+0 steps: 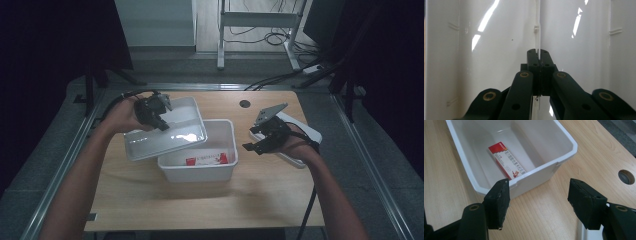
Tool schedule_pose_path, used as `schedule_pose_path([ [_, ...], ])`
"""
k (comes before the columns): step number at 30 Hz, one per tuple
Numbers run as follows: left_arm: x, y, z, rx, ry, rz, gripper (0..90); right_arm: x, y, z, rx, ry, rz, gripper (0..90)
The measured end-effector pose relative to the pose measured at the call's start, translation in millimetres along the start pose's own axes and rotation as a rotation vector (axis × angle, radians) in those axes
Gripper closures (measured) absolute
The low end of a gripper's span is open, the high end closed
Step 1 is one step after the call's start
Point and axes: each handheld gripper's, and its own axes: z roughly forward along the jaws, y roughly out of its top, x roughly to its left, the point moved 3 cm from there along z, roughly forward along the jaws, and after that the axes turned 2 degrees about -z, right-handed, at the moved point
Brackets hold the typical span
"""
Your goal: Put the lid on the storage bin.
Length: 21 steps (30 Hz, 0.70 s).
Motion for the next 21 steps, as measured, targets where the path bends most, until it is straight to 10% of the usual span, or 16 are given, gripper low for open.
schedule_pose_path([
  [21, -14.3, 33.7, 18.9, 0.001, -0.038, 0.068, 89.9, -6.0, -10.8, -0.8, 0.006, 0.001, 0.028, 33.0],
])
